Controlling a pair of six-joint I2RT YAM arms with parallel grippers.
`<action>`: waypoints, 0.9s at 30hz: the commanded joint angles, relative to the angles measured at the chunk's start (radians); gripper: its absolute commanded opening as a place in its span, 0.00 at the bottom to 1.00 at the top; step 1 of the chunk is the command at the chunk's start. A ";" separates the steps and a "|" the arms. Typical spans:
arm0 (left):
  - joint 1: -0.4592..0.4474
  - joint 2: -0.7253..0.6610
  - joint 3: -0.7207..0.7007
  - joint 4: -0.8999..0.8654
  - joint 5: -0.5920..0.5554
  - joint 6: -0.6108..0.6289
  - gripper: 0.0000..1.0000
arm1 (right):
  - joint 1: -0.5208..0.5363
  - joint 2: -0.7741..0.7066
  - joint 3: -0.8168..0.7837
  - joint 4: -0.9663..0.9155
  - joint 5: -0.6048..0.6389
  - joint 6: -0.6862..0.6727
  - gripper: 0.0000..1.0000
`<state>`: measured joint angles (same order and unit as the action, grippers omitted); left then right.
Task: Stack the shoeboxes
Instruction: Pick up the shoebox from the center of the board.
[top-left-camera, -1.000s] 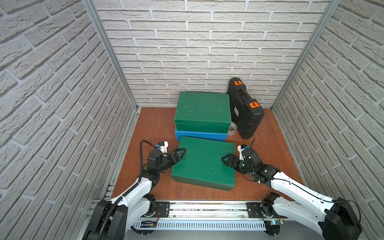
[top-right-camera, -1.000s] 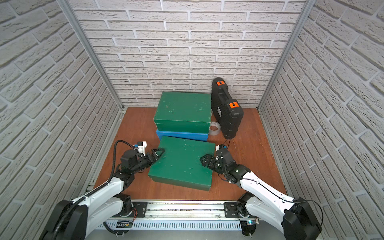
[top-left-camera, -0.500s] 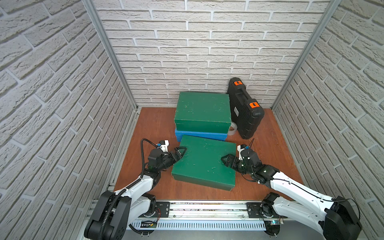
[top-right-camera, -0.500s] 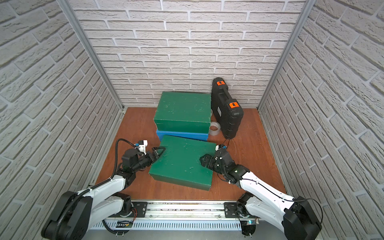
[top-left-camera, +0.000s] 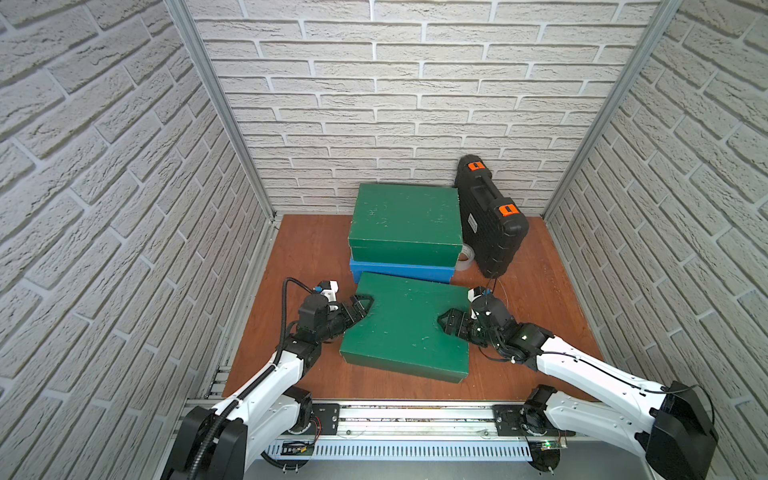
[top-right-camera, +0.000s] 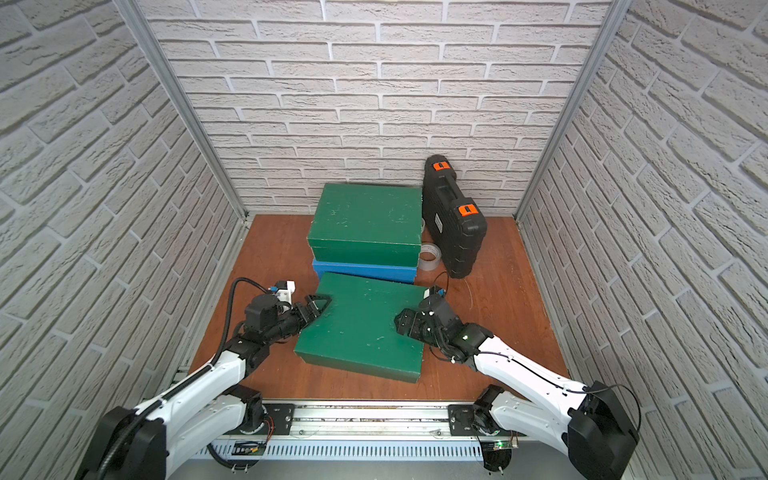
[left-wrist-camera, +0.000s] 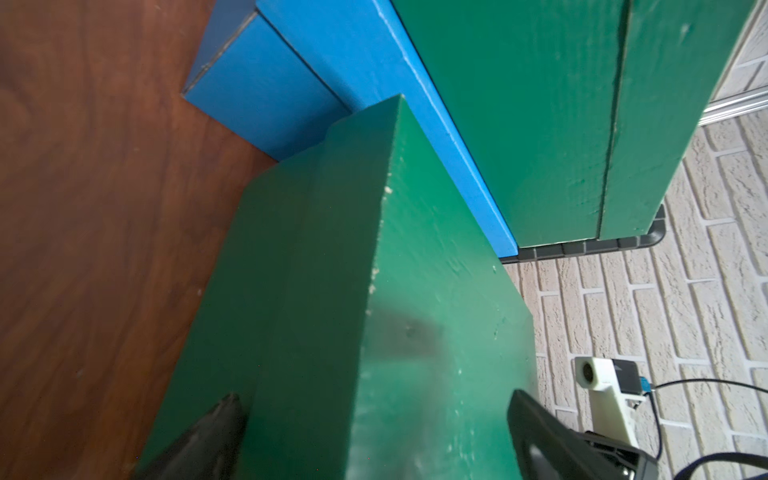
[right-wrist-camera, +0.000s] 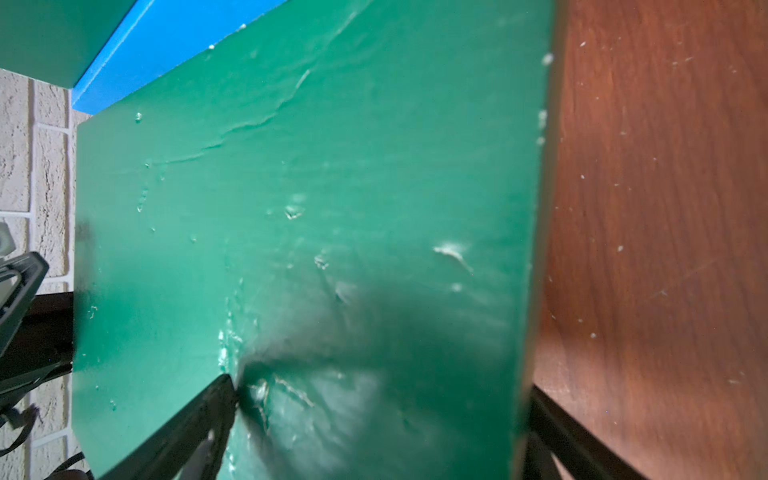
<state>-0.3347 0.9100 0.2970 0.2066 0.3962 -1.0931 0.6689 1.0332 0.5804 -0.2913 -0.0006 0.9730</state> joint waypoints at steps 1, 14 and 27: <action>-0.036 -0.062 0.076 -0.104 0.088 -0.014 0.98 | 0.029 -0.002 0.063 0.110 -0.079 -0.018 0.99; -0.092 -0.180 0.262 -0.376 -0.013 -0.020 0.98 | 0.034 -0.022 0.215 -0.038 -0.095 -0.046 0.99; -0.197 -0.157 0.514 -0.564 -0.102 0.009 0.98 | 0.069 -0.036 0.416 -0.212 -0.101 -0.066 0.95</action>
<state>-0.4614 0.7547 0.7174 -0.4042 0.1905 -1.0790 0.6811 1.0149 0.9249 -0.5846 0.0189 0.9295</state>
